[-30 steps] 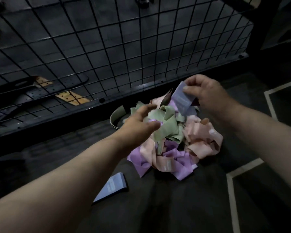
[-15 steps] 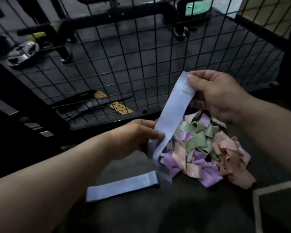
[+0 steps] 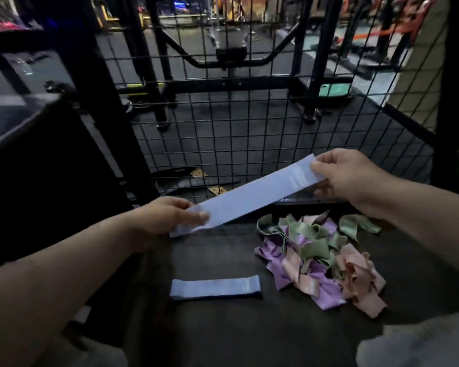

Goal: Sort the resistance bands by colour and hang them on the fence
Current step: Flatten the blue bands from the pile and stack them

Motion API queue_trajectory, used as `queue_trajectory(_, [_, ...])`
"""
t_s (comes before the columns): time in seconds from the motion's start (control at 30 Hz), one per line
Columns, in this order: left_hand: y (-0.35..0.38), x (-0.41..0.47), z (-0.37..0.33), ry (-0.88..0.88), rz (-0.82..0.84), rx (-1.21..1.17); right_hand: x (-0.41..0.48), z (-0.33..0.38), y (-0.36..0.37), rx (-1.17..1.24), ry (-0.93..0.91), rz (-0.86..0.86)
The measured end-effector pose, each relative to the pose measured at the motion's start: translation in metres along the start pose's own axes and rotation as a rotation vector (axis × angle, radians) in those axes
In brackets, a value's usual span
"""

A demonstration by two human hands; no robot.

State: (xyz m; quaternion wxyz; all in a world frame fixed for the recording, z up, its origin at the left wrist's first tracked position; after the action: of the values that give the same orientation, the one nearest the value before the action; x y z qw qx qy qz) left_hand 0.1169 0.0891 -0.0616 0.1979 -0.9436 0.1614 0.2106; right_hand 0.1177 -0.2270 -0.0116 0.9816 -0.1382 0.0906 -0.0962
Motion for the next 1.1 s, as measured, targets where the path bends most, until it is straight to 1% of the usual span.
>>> queue_trajectory(0.07, [-0.009, -0.017, 0.004, 0.006, -0.149, -0.056, -0.019, 0.01, 0.005, -0.031, -0.003, 0.027])
queue_trajectory(0.1, [-0.014, -0.028, 0.008, 0.013, -0.189, -0.097, -0.031, 0.014, 0.01, -0.036, -0.011, 0.05])
queue_trajectory(0.2, [-0.027, -0.06, 0.023, 0.013, -0.202, -0.19, -0.064, 0.017, 0.022, -0.062, -0.044, 0.084])
queue_trajectory(0.27, [-0.034, -0.08, 0.035, -0.006, -0.203, -0.229, -0.083, 0.006, 0.03, -0.063, -0.051, 0.073])
queue_trajectory(0.33, [-0.039, -0.092, 0.045, -0.025, -0.22, -0.277, -0.1, -0.009, 0.035, -0.013, 0.009, 0.039])
queue_trajectory(0.4, [-0.042, -0.101, 0.054, -0.014, -0.272, -0.336, -0.121, -0.024, 0.044, 0.061, 0.098, 0.02])
queue_trajectory(0.5, [-0.041, -0.112, 0.058, 0.008, -0.289, -0.336, -0.149, -0.045, 0.055, 0.128, 0.166, -0.031])
queue_trajectory(0.63, [-0.047, -0.117, 0.066, -0.001, -0.272, -0.229, -0.179, -0.065, 0.066, 0.095, 0.19, -0.07])
queue_trajectory(0.73, [-0.051, -0.114, 0.069, -0.002, -0.262, -0.164, -0.189, -0.074, 0.071, 0.106, 0.252, -0.099])
queue_trajectory(0.8, [-0.052, -0.112, 0.072, -0.034, -0.261, -0.091, -0.188, -0.078, 0.077, 0.095, 0.29, -0.103])
queue_trajectory(0.93, [-0.053, -0.102, 0.077, -0.073, -0.235, 0.18, -0.172, -0.095, 0.09, 0.069, 0.339, -0.147])
queue_trajectory(1.03, [-0.054, -0.088, 0.074, -0.136, -0.188, 0.378, -0.152, -0.118, 0.103, 0.003, 0.316, -0.105])
queue_trajectory(1.1, [-0.056, -0.07, 0.07, -0.175, -0.132, 0.455, -0.134, -0.135, 0.111, -0.035, 0.306, -0.094])
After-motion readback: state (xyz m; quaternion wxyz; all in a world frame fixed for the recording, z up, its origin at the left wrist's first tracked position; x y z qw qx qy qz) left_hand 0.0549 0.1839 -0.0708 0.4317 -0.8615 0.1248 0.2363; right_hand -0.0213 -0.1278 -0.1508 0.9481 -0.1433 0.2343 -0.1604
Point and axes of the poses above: each hand's wrist, its own x-axis towards the middle knuckle, its own y-axis out of the palm, z = x × y, the point moved 2 cm from there along x, towards the middle knuckle, and after that the axes turned 4 degrees about x, right-handed, at the moved point
